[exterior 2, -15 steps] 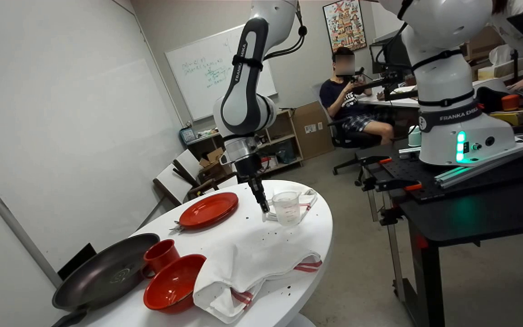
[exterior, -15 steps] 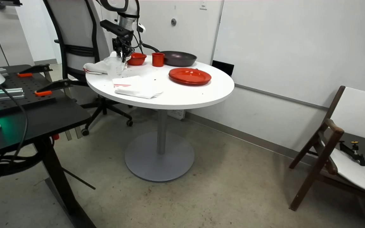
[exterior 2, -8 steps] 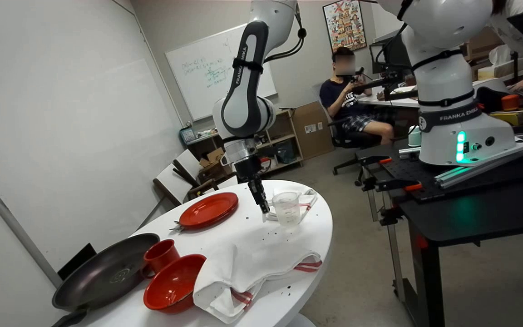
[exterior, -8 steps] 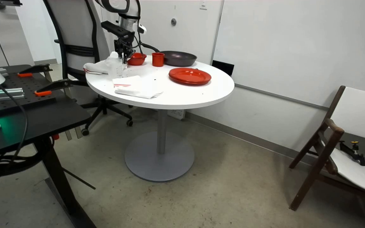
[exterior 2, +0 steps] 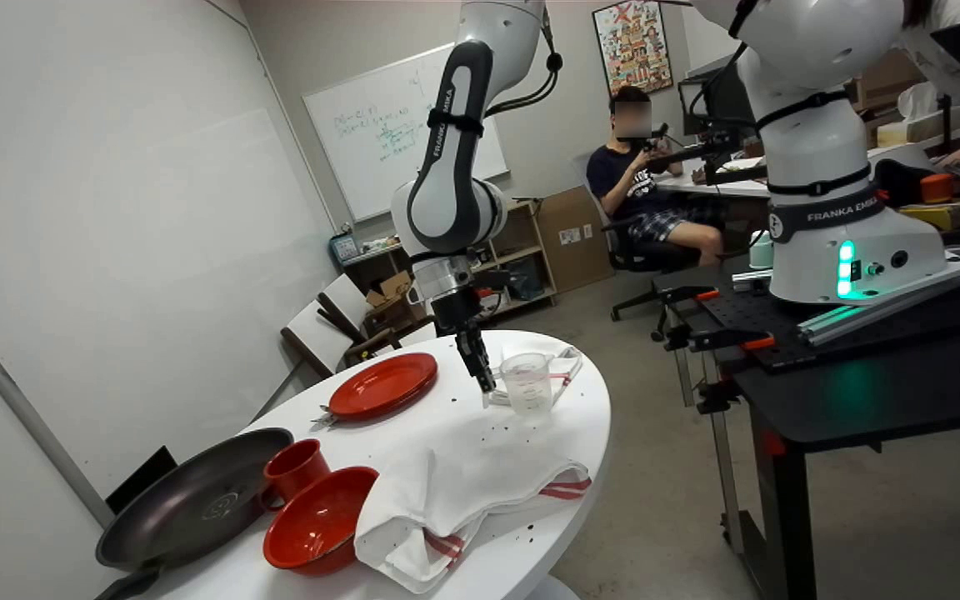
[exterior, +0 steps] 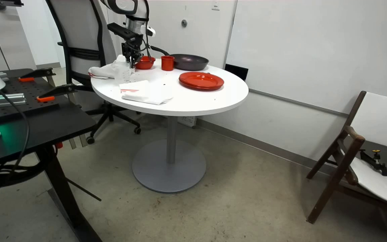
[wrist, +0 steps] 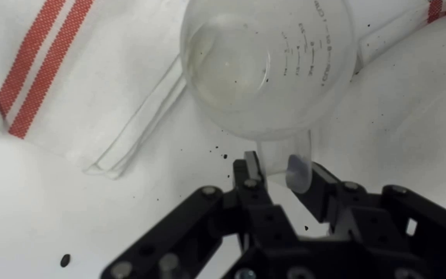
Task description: Move the transparent jar closer to you
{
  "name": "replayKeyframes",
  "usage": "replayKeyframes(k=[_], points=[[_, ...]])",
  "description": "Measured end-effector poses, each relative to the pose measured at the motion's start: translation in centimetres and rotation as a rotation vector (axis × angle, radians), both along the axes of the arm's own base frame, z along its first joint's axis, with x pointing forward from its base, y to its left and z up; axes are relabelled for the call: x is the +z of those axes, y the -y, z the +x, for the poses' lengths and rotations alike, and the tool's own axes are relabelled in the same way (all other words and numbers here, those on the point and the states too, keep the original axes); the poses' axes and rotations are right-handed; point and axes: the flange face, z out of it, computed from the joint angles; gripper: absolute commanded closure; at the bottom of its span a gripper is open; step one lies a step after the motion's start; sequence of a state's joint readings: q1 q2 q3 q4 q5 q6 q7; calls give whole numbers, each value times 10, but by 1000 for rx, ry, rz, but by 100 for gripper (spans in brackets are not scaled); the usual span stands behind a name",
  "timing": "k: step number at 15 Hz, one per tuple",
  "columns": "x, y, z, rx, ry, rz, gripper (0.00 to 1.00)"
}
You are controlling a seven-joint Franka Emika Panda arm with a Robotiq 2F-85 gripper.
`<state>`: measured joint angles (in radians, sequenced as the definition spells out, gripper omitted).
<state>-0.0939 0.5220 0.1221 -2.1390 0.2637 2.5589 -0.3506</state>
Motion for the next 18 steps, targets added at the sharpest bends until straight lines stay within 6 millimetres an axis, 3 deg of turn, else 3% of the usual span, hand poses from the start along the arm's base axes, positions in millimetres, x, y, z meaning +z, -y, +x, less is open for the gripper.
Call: replayKeyframes(k=[12,13,14,18], points=[[-15,-19,-5,20,-17,21,93],[-15,-20,-5,21,-17,21,61],[-15,-20,-5,21,-17,21,47],[-15,-19,-5,20,-17,22,19]])
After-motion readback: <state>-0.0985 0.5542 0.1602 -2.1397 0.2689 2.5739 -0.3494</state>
